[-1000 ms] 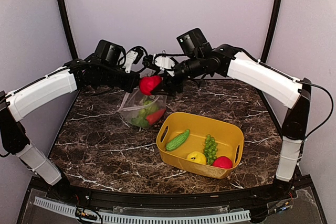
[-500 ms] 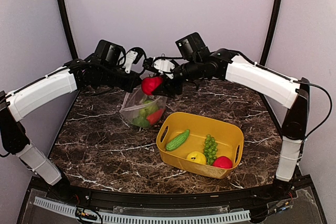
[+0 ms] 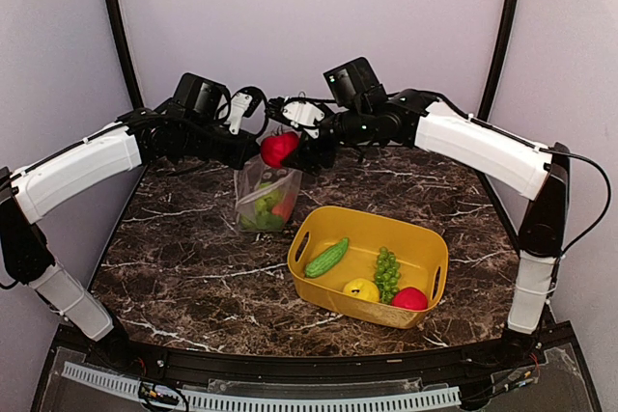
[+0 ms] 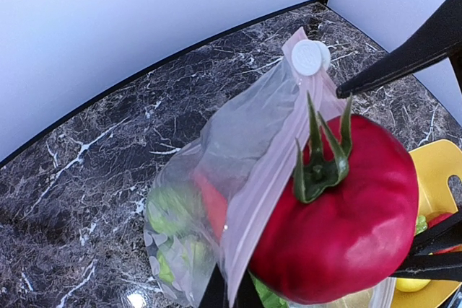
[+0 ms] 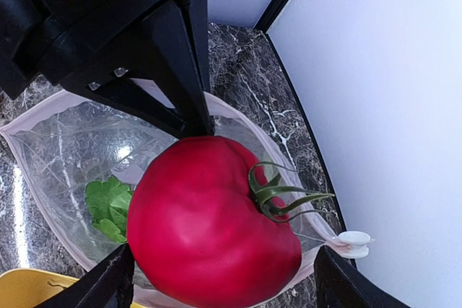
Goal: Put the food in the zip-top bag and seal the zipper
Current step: Place the fake vegetable in the zipper food storage bag.
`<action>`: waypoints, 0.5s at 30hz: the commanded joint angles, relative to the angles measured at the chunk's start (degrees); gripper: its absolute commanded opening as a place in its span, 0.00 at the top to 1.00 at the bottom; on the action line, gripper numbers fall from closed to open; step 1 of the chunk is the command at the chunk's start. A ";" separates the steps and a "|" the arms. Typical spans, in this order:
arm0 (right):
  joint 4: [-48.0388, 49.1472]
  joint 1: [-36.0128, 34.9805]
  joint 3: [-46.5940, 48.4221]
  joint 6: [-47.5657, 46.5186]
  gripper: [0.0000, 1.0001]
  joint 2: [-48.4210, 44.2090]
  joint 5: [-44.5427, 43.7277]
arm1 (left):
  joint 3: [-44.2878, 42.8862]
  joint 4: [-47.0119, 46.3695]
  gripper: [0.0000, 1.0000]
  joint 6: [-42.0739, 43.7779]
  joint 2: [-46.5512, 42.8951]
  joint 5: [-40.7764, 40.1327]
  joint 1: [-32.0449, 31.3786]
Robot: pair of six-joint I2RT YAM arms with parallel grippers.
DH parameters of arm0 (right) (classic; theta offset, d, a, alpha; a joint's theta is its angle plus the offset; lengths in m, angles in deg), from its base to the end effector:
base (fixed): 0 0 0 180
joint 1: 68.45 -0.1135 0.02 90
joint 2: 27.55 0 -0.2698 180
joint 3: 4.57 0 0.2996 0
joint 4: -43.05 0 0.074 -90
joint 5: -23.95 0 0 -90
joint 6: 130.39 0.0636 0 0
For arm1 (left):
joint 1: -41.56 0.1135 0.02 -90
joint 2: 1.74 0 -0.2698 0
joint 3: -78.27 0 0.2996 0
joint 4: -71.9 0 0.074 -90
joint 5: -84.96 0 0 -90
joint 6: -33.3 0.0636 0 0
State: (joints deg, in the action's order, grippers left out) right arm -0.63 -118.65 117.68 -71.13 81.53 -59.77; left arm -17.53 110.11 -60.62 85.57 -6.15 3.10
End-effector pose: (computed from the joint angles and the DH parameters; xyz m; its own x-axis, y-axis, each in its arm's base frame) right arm 0.3263 0.4025 0.3671 0.1419 -0.6235 -0.7689 -0.8743 0.2853 -0.3926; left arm 0.3321 -0.2622 0.3590 -0.4289 0.2534 -0.8671 0.5807 0.8126 -0.0498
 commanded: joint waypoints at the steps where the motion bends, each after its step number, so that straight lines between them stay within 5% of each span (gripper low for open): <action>1: 0.95 -0.12 -0.16 1.52 0.17 -2.10 -1.51 | -0.04 -0.11 0.99 -0.60 -1.85 -0.25 0.14; 15: -12.56 -2.42 0.42 -3.65 0.14 -5.74 15.47 | -0.66 1.04 0.99 -1.35 -0.43 -3.17 0.18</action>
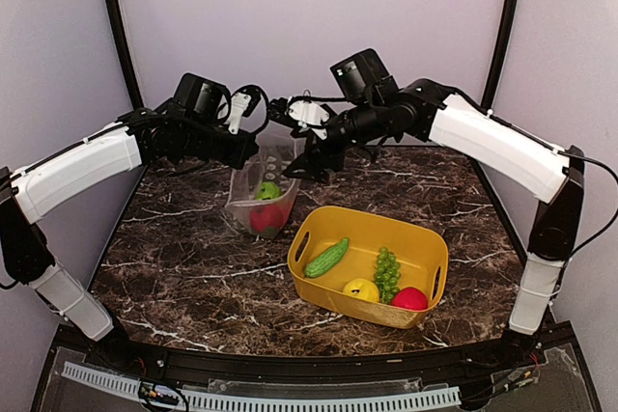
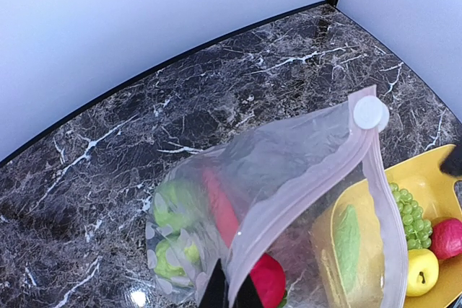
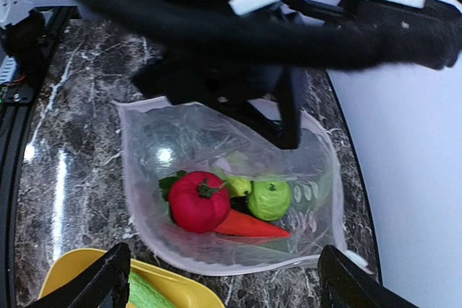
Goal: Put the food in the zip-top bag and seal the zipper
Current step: Place the fake vegetable in the zipper food storage bag, then adjust the zipper food storage bag at the center of the board.
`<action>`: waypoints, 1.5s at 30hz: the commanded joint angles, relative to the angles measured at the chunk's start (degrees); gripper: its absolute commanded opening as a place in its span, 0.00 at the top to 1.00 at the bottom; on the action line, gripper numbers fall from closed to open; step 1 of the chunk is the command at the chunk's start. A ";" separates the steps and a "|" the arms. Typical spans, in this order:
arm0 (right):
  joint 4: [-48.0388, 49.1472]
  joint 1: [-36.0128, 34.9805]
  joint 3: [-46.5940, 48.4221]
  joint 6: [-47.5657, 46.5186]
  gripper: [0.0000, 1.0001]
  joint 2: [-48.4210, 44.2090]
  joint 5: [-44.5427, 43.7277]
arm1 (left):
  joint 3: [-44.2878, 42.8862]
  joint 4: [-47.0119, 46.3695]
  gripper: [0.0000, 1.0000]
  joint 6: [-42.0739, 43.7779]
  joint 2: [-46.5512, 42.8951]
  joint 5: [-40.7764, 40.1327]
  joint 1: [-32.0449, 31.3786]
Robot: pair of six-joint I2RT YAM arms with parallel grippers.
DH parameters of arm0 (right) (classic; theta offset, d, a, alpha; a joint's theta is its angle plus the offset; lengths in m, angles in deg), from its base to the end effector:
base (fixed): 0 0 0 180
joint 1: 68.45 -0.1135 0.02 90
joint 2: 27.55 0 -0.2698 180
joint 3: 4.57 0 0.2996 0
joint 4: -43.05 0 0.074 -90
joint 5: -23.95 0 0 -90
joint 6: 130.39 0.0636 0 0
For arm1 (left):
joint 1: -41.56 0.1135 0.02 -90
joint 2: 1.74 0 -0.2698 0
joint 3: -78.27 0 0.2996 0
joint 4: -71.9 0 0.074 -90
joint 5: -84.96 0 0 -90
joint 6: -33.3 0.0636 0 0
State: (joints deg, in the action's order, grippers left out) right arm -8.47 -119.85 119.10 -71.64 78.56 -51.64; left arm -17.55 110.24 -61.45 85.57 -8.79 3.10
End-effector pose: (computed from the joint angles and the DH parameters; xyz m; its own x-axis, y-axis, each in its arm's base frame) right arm 0.2952 0.3951 0.3873 0.1615 -0.6030 -0.7812 -0.9380 0.1522 -0.3114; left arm 0.3337 -0.2598 0.3590 -0.4359 0.2407 -0.8672 0.5420 0.8395 -0.0394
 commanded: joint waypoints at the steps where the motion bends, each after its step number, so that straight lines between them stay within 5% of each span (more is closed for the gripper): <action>1: -5.40 -1.41 -1.24 -4.22 0.16 -2.95 8.19 | -0.63 0.90 0.99 -0.48 -0.35 -0.50 0.15; 11: -7.97 -4.24 5.44 -13.84 0.28 1.81 5.91 | -0.69 0.78 0.99 -0.94 0.14 1.50 0.14; 23: -4.79 -7.83 7.78 -17.33 0.32 9.91 -1.15 | -0.72 0.95 0.99 -0.78 -0.27 1.97 0.15; 29: -4.46 -8.49 9.06 -16.94 0.56 11.97 -1.62 | -0.81 1.04 0.99 -0.61 -0.47 2.12 0.14; 33: -4.08 -9.04 9.98 -16.53 1.00 12.49 -1.47 | -0.89 1.22 0.99 -0.43 -0.47 2.29 0.14; 41: -3.93 -7.60 21.31 -7.20 1.00 10.38 7.92 | -0.54 1.34 0.99 3.30 -4.28 0.04 0.16; 45: -2.57 -6.38 18.24 -6.30 1.00 9.62 8.75 | 1.52 -0.99 0.98 4.05 -5.72 -2.63 0.15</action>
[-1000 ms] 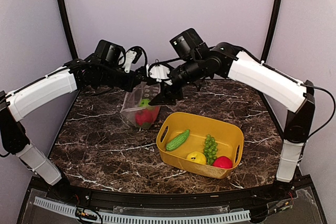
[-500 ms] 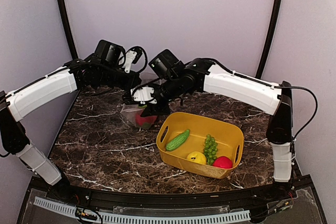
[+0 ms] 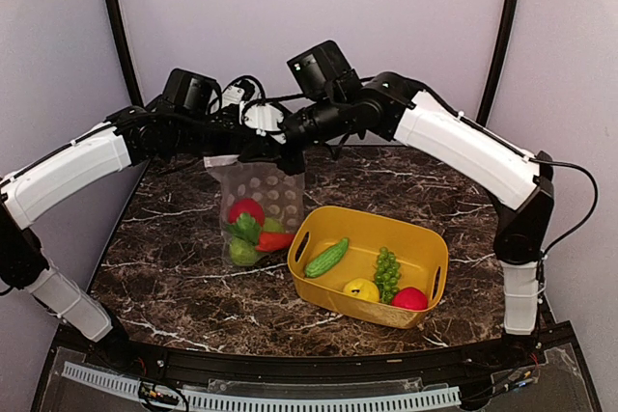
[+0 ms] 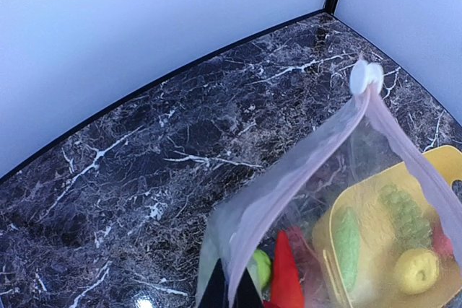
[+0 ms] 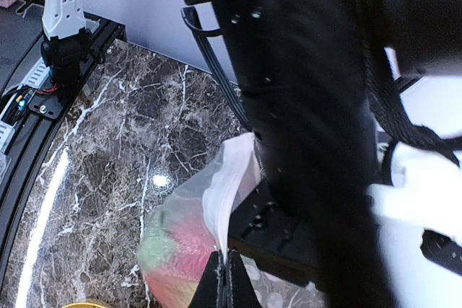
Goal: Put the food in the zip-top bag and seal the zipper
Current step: Adjust the zipper food storage bag at the center of the board.
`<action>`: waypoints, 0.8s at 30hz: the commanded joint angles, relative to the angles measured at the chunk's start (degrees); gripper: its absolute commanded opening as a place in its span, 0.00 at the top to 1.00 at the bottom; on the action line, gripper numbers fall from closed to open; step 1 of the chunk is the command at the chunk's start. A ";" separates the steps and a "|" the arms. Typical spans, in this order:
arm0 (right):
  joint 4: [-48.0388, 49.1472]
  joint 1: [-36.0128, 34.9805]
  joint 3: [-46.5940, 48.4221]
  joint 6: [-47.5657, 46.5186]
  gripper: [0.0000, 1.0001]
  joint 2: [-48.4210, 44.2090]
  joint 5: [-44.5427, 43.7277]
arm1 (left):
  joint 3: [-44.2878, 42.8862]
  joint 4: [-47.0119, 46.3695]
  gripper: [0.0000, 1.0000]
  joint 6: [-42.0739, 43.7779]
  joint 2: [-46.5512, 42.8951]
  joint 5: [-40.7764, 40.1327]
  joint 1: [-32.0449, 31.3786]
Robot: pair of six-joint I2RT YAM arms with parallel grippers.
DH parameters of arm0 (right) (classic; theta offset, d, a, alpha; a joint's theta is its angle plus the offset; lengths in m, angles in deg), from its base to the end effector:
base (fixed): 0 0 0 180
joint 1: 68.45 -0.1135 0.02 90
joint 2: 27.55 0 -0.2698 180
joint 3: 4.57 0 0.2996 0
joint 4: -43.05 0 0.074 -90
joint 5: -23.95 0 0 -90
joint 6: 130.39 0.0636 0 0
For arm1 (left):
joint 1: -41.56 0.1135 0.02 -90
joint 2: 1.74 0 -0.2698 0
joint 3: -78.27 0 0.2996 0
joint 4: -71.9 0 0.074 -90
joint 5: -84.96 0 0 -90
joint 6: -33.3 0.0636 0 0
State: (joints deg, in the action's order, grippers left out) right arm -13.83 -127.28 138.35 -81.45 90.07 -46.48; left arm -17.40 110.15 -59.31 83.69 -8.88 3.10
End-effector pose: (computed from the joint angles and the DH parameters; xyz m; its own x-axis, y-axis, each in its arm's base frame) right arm 0.2561 0.4645 0.4105 0.4222 -0.4978 -0.7576 -0.8973 -0.1107 -0.4273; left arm 0.3274 -0.2546 0.3711 -0.3935 0.2545 -0.8834 0.5569 0.8305 -0.0088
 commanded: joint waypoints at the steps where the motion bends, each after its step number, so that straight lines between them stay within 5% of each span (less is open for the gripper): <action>1: 3.16 1.38 -2.29 3.80 1.00 -2.09 3.56 | 1.13 -0.25 0.99 1.62 -3.46 -1.80 0.14; 10: 3.75 1.95 -4.41 5.22 0.98 -3.32 4.34 | 0.28 0.16 0.99 1.04 -2.68 -3.50 0.15; 17: 0.41 2.55 -4.75 5.18 0.52 -6.29 3.63 | 0.42 0.04 0.99 1.49 -2.29 -3.80 0.14; 24: -1.04 7.96 -15.94 7.08 0.38 -14.53 6.26 | 0.75 -0.21 0.99 2.06 -1.91 -4.93 0.14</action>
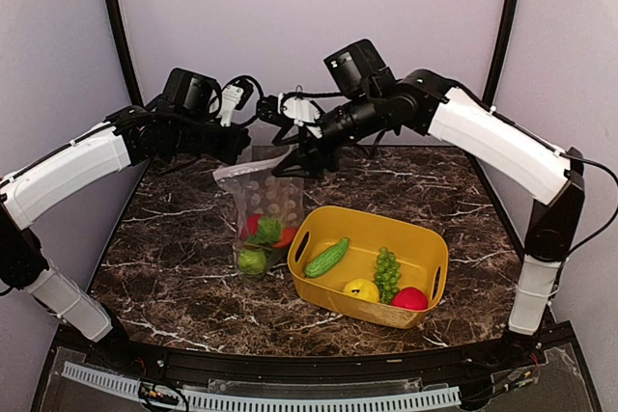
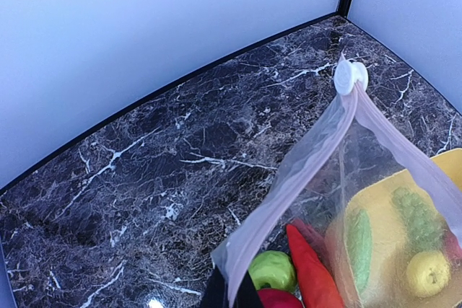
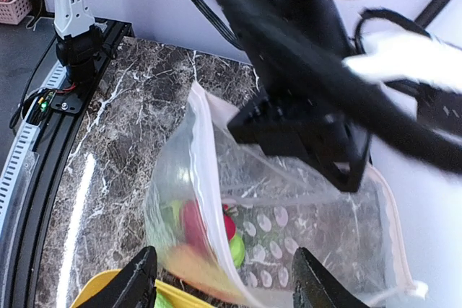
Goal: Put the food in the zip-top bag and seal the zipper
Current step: Adjust the zipper food storage bag at the center of the board, then pick up the fake fruit from the bin.
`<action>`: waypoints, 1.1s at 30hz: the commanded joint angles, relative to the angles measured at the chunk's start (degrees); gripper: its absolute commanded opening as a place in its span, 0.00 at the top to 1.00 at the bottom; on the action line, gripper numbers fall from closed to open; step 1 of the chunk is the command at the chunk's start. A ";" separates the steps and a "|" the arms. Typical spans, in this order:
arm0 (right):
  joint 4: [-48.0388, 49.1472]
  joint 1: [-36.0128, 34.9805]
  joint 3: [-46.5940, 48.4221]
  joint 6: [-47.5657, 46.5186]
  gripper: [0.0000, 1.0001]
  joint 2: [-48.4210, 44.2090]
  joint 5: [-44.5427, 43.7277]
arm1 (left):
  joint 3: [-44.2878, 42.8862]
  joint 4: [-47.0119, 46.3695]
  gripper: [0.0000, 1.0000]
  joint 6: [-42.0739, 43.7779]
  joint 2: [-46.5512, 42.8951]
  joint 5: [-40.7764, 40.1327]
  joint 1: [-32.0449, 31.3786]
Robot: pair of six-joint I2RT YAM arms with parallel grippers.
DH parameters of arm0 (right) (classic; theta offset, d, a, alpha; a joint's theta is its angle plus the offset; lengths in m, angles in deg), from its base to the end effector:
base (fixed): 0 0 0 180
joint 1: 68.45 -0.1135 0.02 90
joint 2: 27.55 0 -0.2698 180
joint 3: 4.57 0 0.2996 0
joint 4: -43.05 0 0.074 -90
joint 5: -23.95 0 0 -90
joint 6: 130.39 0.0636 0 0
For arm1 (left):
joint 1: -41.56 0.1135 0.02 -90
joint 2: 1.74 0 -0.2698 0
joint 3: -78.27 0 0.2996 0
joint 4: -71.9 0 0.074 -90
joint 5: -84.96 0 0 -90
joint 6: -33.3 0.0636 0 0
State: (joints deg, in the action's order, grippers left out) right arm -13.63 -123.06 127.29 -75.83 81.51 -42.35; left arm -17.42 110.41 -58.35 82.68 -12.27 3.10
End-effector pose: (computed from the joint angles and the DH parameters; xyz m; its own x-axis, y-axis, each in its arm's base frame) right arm 0.2653 0.4176 0.4109 0.2819 -0.5200 -0.8063 -0.9528 -0.0531 -0.2988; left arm 0.3256 -0.2484 0.3778 -0.3735 0.2602 -0.8904 0.5189 0.8543 0.0320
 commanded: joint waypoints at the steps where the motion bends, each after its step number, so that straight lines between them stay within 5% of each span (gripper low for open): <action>1: -1.61 4.59 -6.65 1.46 0.37 -7.17 2.62 | 0.65 -0.36 0.99 1.16 -0.68 -1.69 0.14; 10: -1.75 13.70 -24.97 -0.71 0.37 -16.76 2.31 | -0.23 1.51 0.99 -0.25 -0.44 -3.48 0.14; 18: -4.91 15.00 -42.77 -7.30 0.31 -15.68 2.11 | -4.24 8.56 0.99 0.54 2.45 -1.46 0.14; 33: -9.18 11.45 -45.10 -13.40 0.19 -8.70 5.89 | -5.82 13.14 0.99 -0.05 4.36 -4.04 0.14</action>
State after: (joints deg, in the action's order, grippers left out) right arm -21.11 -111.22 82.18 -87.50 71.76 -39.00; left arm -21.64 120.49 -58.26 86.83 -15.46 3.10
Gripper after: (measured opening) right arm 0.808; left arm 0.010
